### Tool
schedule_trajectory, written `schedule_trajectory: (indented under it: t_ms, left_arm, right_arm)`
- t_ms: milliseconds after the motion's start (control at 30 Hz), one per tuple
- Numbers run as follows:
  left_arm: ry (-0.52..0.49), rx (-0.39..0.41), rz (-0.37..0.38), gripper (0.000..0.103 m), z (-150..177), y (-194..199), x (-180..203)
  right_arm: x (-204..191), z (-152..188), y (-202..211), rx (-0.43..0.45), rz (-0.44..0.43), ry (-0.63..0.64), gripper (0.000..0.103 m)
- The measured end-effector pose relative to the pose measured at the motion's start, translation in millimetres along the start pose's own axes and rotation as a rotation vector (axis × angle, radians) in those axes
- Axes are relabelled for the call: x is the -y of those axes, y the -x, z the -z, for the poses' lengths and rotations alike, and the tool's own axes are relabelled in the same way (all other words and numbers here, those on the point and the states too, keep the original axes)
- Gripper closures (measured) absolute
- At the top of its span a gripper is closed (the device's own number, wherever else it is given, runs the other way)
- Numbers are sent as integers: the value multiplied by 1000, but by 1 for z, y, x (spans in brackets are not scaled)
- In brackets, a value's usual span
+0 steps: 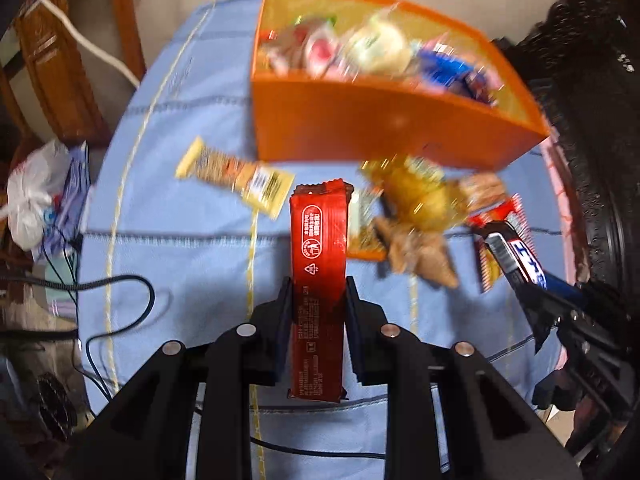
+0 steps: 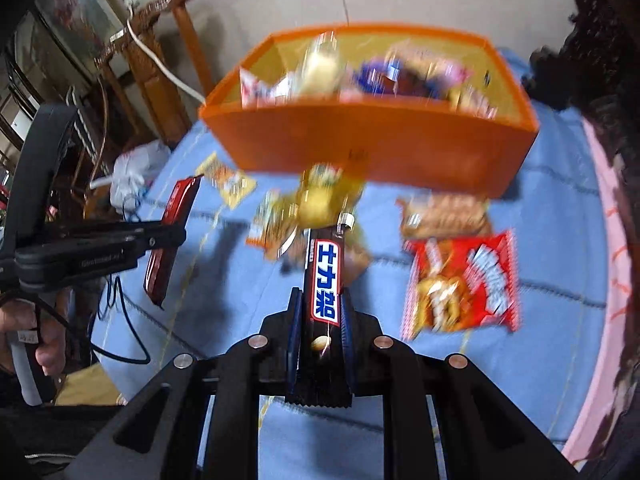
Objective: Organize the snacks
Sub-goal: 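Carry both bars over the orange box and open both grippers, then move both grippers back toward the yellow peanut candy bar and yellow bread bag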
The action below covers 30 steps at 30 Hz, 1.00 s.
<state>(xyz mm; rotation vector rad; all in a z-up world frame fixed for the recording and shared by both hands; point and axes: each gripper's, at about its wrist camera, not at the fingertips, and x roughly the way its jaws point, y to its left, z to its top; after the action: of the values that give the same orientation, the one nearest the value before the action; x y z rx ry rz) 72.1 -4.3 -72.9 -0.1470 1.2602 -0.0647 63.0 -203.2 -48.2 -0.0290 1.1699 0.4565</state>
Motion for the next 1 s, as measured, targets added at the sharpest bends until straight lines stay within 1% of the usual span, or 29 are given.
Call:
schedule_trajectory:
  t_ms: [33, 200, 300, 400, 567, 733, 767, 800, 833, 867, 900, 933, 967, 1000]
  left_arm:
    - [-7, 15, 3, 80, -6, 7, 3]
    - [-52, 110, 18, 80, -43, 40, 17]
    - [-68, 166, 31, 80, -73, 56, 27]
    - [-81, 202, 32, 80, -99, 62, 35]
    - [-92, 219, 40, 80, -136, 59, 48]
    - [-82, 206, 47, 80, -169, 37, 53]
    - [-69, 202, 55, 74, -178, 30, 52]
    - [-54, 197, 58, 61, -185, 23, 51]
    - [-41, 190, 37, 24, -189, 16, 49]
    - [-25, 188, -2, 9, -192, 12, 47]
    - [-10, 200, -28, 9, -193, 10, 45]
    - [-4, 214, -27, 9, -192, 10, 42]
    - [-7, 212, -24, 9, -190, 10, 40]
    - [-10, 203, -33, 9, -189, 8, 38]
  right_arm:
    - [2, -3, 6, 17, 4, 2, 85]
    - [18, -40, 40, 133, 26, 13, 85]
    - [25, -66, 48, 184, 35, 17, 85]
    - [32, -89, 52, 221, 44, 18, 85]
    - [37, -122, 46, 250, 45, 26, 85]
    - [45, -156, 32, 271, 42, 23, 86]
    - [46, -163, 30, 285, 38, 18, 85]
    - [47, -168, 27, 302, 35, 13, 85]
    - [51, -174, 20, 305, 42, 6, 81]
    - [55, -178, 14, 291, 66, -8, 69]
    - [58, -179, 12, 290, 87, -27, 55]
    - [63, -177, 13, 301, 87, -53, 50]
    - [67, -174, 14, 304, 66, -65, 47]
    - [70, -169, 14, 298, 60, -67, 46]
